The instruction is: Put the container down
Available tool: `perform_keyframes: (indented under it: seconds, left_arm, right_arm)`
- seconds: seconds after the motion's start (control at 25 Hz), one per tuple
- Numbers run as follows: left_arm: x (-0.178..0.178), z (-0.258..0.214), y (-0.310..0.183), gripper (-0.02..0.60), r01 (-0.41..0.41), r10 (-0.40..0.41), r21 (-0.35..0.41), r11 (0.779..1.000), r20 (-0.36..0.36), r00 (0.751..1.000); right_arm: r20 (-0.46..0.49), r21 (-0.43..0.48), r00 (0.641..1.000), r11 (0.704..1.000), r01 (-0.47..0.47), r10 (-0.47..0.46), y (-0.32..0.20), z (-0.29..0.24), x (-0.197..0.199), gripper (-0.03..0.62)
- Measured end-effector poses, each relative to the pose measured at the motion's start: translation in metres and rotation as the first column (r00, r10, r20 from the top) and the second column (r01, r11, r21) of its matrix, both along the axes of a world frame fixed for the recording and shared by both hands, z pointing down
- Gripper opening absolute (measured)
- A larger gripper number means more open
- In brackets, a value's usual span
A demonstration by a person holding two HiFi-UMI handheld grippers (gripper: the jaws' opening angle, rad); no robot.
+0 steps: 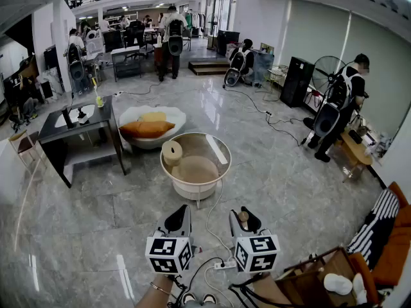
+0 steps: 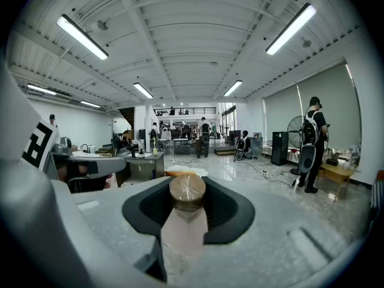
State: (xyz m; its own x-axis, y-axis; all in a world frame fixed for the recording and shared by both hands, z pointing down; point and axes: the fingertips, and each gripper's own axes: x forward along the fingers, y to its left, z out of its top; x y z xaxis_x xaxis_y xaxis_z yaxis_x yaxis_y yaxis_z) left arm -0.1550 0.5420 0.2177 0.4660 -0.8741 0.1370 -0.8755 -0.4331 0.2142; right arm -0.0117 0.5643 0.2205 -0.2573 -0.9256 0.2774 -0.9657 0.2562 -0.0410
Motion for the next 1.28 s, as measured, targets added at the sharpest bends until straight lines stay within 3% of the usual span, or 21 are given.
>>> perform_keyframes:
  seconds: [0.32, 0.84, 1.28]
  left_arm:
    - [-0.002, -0.004, 0.004, -0.004, -0.001, 0.001, 0.008, 1.000, -0.006, 1.000]
    - [-0.021, 0.008, 0.006, -0.004, -0.017, 0.017, -0.003, 1.000, 0.010, 1.000]
    - [-0.016, 0.017, -0.055, -0.004, 0.010, -0.009, -0.022, 1.000, 0.015, 1.000]
  right_arm:
    - [-0.005, -0.008, 1.000, 1.000, 0.011, -0.011, 0.006, 0.000, -0.004, 0.132]
    - [0.090, -0.032, 0.996, 0.999, 0.005, -0.002, 0.009, 0.011, -0.021, 0.132]
    - [0.099, -0.037, 0.995, 0.999, 0.004, -0.001, -0.055, 0.020, -0.008, 0.132]
